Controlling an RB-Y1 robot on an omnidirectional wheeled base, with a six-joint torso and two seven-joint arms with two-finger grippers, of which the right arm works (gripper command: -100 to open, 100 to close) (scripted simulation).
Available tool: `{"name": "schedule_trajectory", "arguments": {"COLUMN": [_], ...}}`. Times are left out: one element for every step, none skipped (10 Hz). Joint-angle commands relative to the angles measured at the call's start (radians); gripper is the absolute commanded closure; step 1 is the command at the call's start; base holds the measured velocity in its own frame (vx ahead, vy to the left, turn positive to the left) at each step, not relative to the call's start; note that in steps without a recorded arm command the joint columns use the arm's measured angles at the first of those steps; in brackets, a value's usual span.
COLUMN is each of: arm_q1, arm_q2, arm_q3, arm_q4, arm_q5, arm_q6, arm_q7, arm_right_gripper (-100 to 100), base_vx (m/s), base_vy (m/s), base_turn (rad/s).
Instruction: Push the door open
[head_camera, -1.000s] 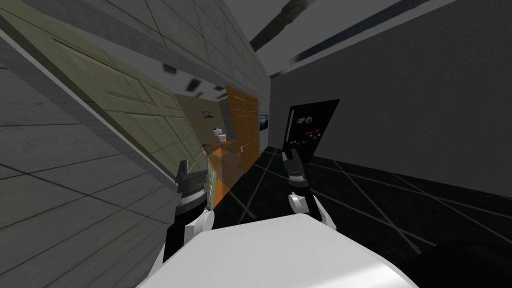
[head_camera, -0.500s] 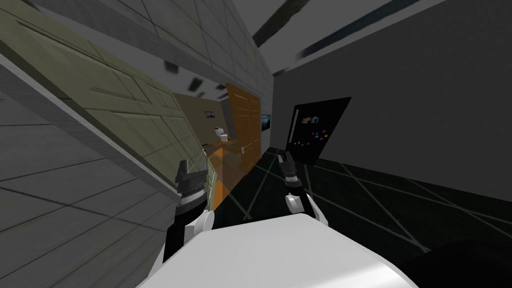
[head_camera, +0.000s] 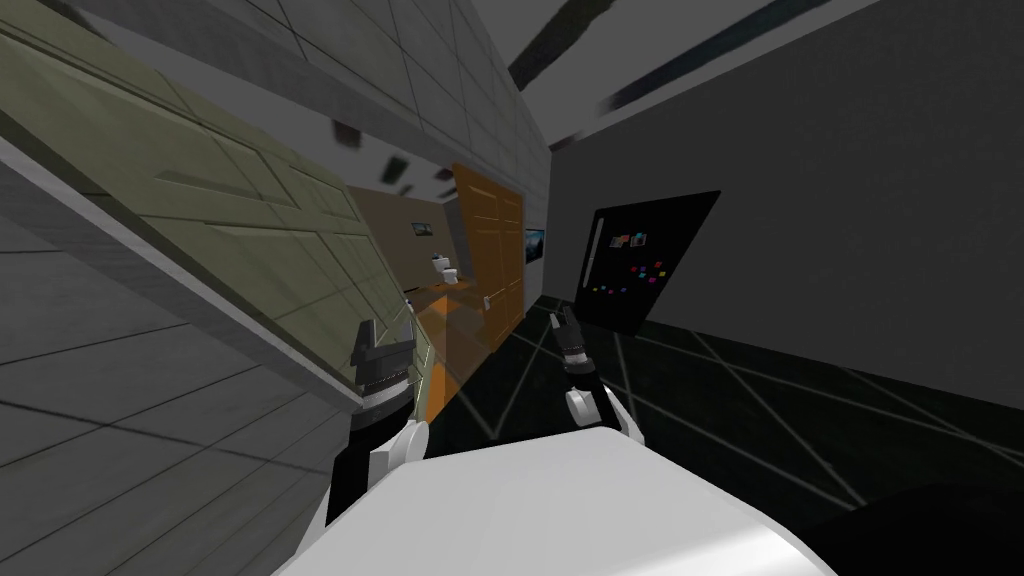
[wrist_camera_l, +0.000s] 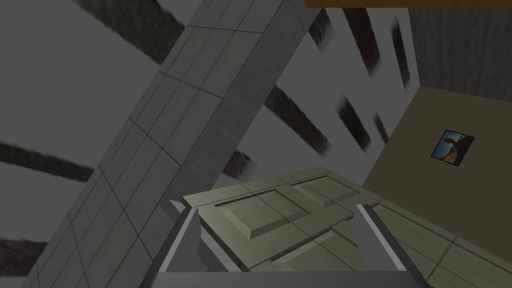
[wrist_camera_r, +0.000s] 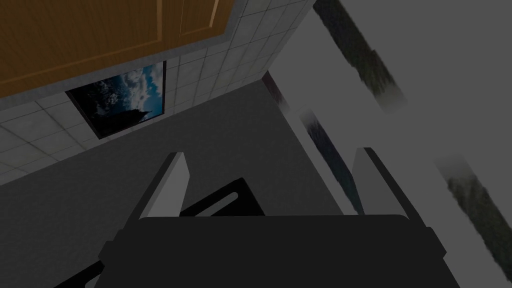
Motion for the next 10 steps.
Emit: {"name": "schedule_trajectory", "arguments": {"arm_q1": [-0.014,-0.022,-0.029,-0.037,-0.044,-0.052,-0.060,-0.068,-0.076,-0.084], "arm_q2": [-0.003,-0.004,-0.005,-0.006,-0.007,-0.008,-0.009,-0.009,-0.010,-0.011], "arm_q3": [0.008,0.014,0.020,0.026,0.033,0.039,0.045,0.051,0.058,0.064], "arm_q4": [0.039,0.059,0.078,0.098,0.118,0.138,0.159,0.180,0.201,0.222], "arm_q5": [0.001,0.002,0.003,0.004,0.006,0.007,0.008,0.009,0.010,0.011], "arm_q6": [-0.009,-0.011,-0.014,-0.016,-0.019,-0.021,-0.024,-0.026,-0.029,-0.031], "arm_q7": [-0.002,-0.002,-0.003,-0.004,-0.004,-0.005,-0.006,-0.006,-0.007,-0.008], "arm_right_gripper": [-100,-100,-100,-100,-100,-100,-100,-100,-100,-100], "base_vx": [0.090,0.097,0.102,0.097,0.097,0.101,0.101,0.107,0.103,0.097], "base_vy": [-0.008,-0.008,0.001,0.004,0.000,-0.006,-0.016,-0.014,-0.007,-0.013], "base_turn": [0.046,0.042,0.048,0.051,0.049,0.043,0.044,0.054,0.045,0.049]}}
